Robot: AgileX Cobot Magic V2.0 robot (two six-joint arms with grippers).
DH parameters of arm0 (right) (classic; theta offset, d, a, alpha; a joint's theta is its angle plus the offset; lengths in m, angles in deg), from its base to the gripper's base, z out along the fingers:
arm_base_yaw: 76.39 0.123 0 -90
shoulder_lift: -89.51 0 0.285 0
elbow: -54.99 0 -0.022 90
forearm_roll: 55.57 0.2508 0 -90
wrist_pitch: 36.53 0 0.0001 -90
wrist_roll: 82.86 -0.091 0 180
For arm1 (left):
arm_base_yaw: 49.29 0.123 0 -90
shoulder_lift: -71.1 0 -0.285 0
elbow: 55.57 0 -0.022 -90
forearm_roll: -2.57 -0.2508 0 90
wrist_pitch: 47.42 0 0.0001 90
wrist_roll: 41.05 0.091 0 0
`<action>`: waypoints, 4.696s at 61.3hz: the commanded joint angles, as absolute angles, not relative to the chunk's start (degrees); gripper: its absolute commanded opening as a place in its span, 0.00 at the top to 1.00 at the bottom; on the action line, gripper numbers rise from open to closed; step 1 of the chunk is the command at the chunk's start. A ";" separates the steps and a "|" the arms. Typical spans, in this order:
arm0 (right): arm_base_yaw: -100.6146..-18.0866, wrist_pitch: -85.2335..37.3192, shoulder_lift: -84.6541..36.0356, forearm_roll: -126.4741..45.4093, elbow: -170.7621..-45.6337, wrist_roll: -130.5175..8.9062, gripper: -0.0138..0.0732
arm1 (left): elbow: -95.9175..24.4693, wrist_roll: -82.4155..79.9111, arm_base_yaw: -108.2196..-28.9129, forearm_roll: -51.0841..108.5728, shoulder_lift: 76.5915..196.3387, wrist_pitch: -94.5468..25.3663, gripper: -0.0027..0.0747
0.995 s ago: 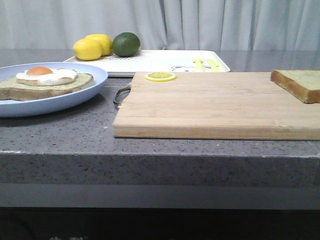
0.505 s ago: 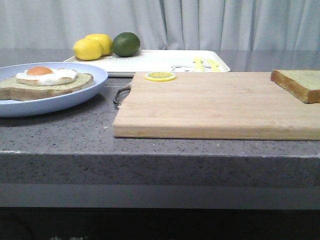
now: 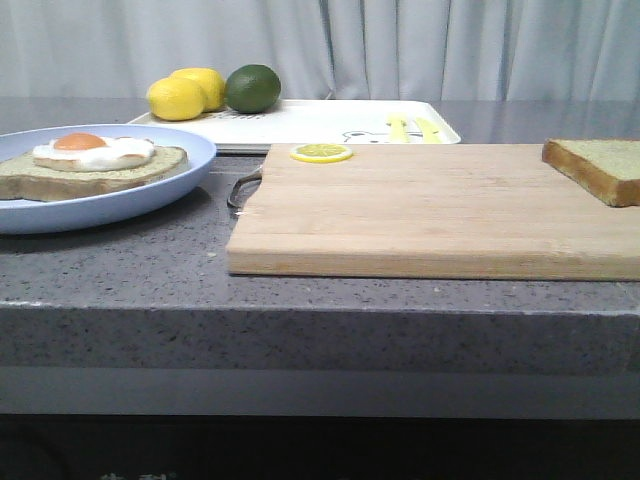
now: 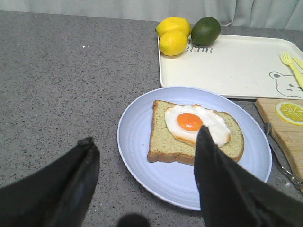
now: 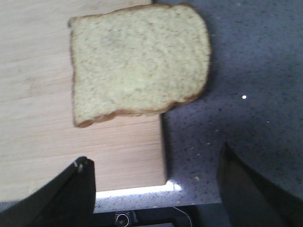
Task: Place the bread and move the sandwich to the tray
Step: 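Grasp the plain bread slice by its edge with the right gripper, then lift the bread slice and carry it over the egg-topped bread, then lower the bread slice onto the egg and open the right gripper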
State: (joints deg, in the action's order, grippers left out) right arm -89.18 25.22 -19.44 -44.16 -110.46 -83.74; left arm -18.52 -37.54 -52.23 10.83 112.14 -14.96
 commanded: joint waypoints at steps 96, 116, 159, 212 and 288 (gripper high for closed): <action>-111.62 40.29 17.07 3.95 -113.77 -48.32 0.33 | -20.37 -38.02 -52.05 11.50 112.54 -19.47 0.41; -111.62 40.29 15.86 4.75 -113.77 -48.38 0.63 | -20.37 -38.02 -52.05 11.50 112.54 -19.47 0.41; -102.89 40.24 -6.47 21.83 -113.77 -48.38 0.85 | -20.37 -38.02 -52.05 11.50 112.54 -19.47 0.41; -42.34 -17.35 -0.77 54.96 -114.41 -48.38 0.85 | -20.37 -38.02 -52.05 11.50 112.54 -19.58 0.41; -36.68 -23.22 26.30 54.96 -133.78 -64.53 0.85 | -20.37 -38.02 -52.05 11.50 112.54 -20.74 0.41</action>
State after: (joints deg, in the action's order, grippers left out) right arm -36.80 -24.85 29.49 48.52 -131.50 -64.37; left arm -18.52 -37.54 -52.23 10.83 112.14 -16.08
